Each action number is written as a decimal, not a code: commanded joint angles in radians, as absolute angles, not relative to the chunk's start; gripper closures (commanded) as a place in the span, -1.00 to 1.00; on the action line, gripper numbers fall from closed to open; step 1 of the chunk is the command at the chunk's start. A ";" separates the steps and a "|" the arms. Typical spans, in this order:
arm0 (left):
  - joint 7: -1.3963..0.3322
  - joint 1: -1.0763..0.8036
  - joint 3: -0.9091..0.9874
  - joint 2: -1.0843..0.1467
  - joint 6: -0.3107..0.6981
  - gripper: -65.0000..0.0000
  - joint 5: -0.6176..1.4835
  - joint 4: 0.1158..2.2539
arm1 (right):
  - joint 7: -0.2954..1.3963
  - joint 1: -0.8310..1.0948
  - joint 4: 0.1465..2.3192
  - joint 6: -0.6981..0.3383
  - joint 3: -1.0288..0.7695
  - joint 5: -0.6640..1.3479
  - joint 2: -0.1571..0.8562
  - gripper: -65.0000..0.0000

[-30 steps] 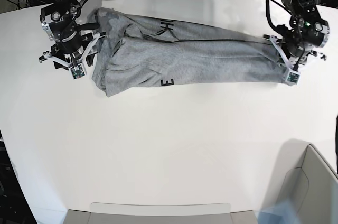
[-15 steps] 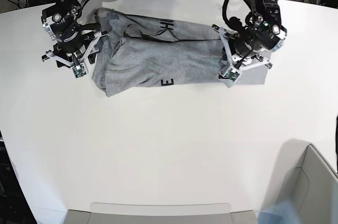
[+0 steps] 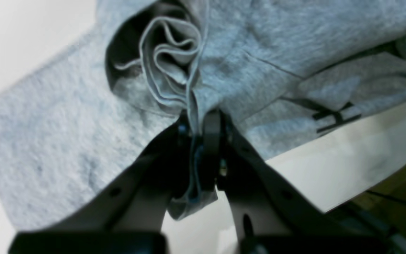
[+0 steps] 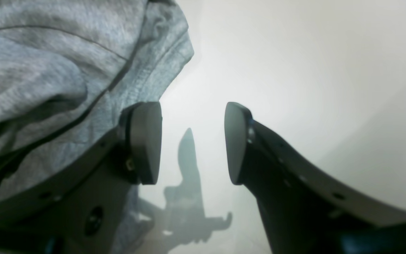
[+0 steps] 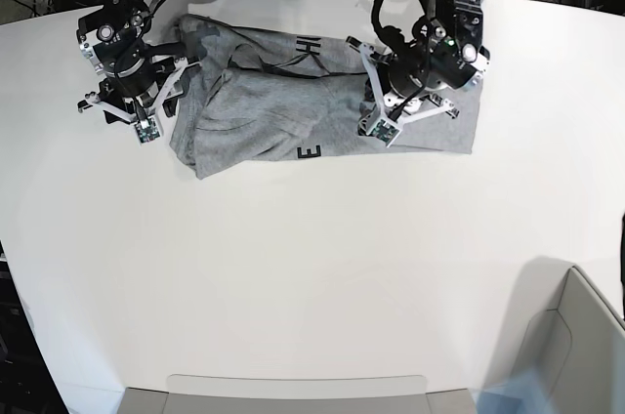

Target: Fold the T-shirt properly

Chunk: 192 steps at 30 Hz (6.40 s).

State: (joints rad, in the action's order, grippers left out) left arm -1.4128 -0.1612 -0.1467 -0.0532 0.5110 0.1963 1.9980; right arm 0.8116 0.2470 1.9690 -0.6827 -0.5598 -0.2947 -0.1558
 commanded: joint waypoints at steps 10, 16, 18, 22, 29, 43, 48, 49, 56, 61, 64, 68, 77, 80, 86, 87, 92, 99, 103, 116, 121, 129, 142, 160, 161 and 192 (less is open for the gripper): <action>-1.396 -0.150 -0.150 -0.016 0.358 0.44 0.209 2.035 | 0.792 0.239 1.985 -0.698 -0.558 -0.292 -0.153 0.11; -1.396 -0.090 -0.176 0.047 0.360 0.76 0.211 2.040 | 0.792 0.236 1.986 -0.698 -0.558 -0.292 -0.153 0.11; -1.396 -0.074 -0.202 0.056 0.360 0.95 0.211 2.040 | 0.792 0.234 1.986 -0.698 -0.558 -0.292 -0.153 0.11; -1.396 -0.079 -0.186 0.053 0.352 1.00 0.208 2.040 | 0.792 0.219 1.992 -0.698 -0.558 -0.291 -0.153 0.11; -1.396 -0.117 0.022 0.004 0.358 1.00 0.209 2.038 | 0.802 0.171 2.014 -0.698 -0.550 -0.265 -0.157 0.11; -1.396 -0.139 0.018 -0.054 0.358 1.00 0.209 2.026 | 1.396 0.093 1.972 -0.698 -0.786 0.475 -0.099 0.11; -1.396 -0.153 0.018 -0.056 0.360 1.00 0.206 2.011 | 1.396 0.087 1.779 -0.698 -0.843 0.512 -0.050 0.11; -1.396 -0.157 0.018 -0.056 0.360 1.00 0.208 2.011 | 1.396 0.087 1.736 -0.698 -0.843 0.521 -0.036 0.11; -1.396 -0.159 0.018 -0.056 0.360 1.00 0.208 2.006 | 1.396 0.087 1.495 -0.698 -0.840 0.575 0.024 0.11; -1.396 -0.159 0.016 -0.068 0.360 1.00 0.209 2.006 | 1.396 0.093 1.448 -0.698 -0.751 0.576 0.021 0.11; -1.396 -0.159 -0.001 -0.076 0.360 1.00 0.209 2.006 | 1.396 0.108 1.443 -0.698 -0.679 0.578 0.001 0.11; -1.396 -0.160 -0.012 -0.077 0.360 1.00 0.205 2.006 | 1.396 0.117 1.445 -0.698 -0.611 0.578 -0.038 0.11; -1.396 -0.182 -0.012 -0.077 0.360 1.00 0.203 2.011 | 1.396 0.110 1.443 -0.698 -0.541 0.573 -0.059 0.42; -1.396 -0.182 -0.004 -0.077 0.360 1.00 0.203 2.012 | 1.396 0.091 1.445 -0.698 -0.544 0.573 -0.054 0.93; -1.396 -0.203 -0.002 -0.077 0.358 1.00 0.203 2.014 | 1.377 0.036 1.442 -0.698 -0.549 0.575 -0.010 1.00; -1.396 -0.203 -0.001 -0.077 0.358 1.00 0.203 2.022 | 1.377 0.019 1.443 -0.698 -0.568 0.575 0.010 1.00; -1.396 -0.223 0.001 -0.071 0.358 1.00 0.208 2.038 | 1.377 -0.079 1.432 -0.698 -0.725 0.556 0.099 1.00; -1.396 -0.223 0.001 -0.074 0.358 1.00 0.208 2.035 | 1.376 -0.209 1.400 -0.698 -0.766 0.418 0.234 1.00; -1.396 -0.223 -0.001 -0.076 0.358 1.00 0.203 2.035 | 1.377 -0.226 1.504 -0.698 -0.720 0.344 0.222 1.00; -1.396 -0.223 -0.001 -0.130 0.358 1.00 0.203 2.026 | 1.377 -0.091 1.979 -0.470 -0.116 0.087 0.016 1.00; -1.396 -0.223 -0.001 -0.131 0.358 1.00 0.203 2.020 | 1.311 -0.084 1.917 -0.263 0.094 0.022 0.002 1.00; -1.396 -0.223 -0.001 -0.131 0.358 1.00 0.203 2.020 | 1.257 -0.071 1.824 -0.067 0.378 -0.056 0.007 0.48; -1.396 -0.222 -0.001 -0.131 0.355 1.00 0.202 2.020 | 1.251 -0.068 2.055 -0.065 0.470 -0.056 0.008 -0.11; -1.396 -0.070 -0.483 -0.116 0.354 1.00 0.209 2.034 | 1.191 -0.124 1.821 -0.252 0.019 -0.047 0.193 1.00; -1.396 -0.067 -0.518 -0.110 0.354 1.00 0.209 2.034 | 1.164 -0.124 1.805 -0.294 -0.012 -0.047 0.189 1.00; -1.251 0.140 0.001 -0.088 0.351 1.00 0.206 1.644 | 0.940 0.162 1.854 -0.688 0.134 -0.058 0.140 1.00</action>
